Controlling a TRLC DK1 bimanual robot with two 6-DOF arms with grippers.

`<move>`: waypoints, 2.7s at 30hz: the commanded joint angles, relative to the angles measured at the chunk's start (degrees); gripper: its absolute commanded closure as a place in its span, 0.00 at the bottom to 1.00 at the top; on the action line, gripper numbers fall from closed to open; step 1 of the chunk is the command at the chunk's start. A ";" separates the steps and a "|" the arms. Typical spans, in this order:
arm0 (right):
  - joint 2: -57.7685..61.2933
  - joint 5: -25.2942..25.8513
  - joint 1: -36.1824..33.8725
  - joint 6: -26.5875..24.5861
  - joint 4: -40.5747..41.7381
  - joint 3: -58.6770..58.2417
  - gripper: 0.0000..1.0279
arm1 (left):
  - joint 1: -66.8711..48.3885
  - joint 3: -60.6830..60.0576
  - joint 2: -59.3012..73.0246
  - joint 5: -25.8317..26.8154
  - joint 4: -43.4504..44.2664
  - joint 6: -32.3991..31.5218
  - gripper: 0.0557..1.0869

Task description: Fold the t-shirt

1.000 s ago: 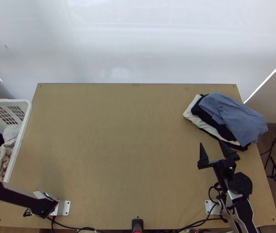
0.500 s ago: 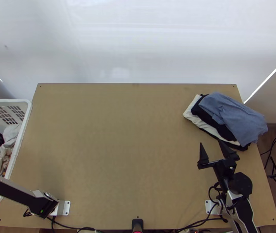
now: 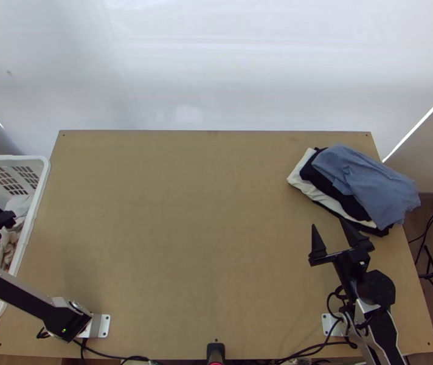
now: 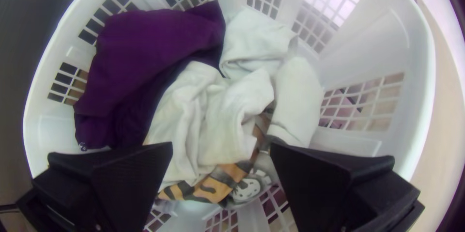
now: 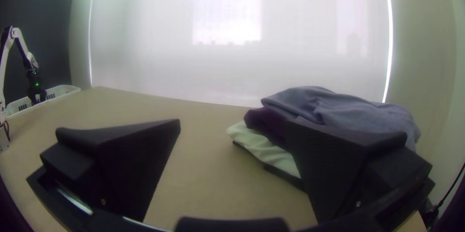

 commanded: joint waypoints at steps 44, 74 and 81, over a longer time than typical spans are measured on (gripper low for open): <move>0.01 0.01 1.62 0.01 0.01 0.01 0.04 | -2.00 49.04 -29.36 15.61 -21.05 -21.91 0.96; 0.01 0.01 1.44 -0.17 0.01 0.01 0.04 | -79.96 20.92 -31.21 -20.07 -27.91 -22.79 0.96; 0.01 0.01 1.26 -0.34 0.01 0.01 0.04 | -95.70 21.36 -20.22 -21.31 -26.94 -26.75 0.96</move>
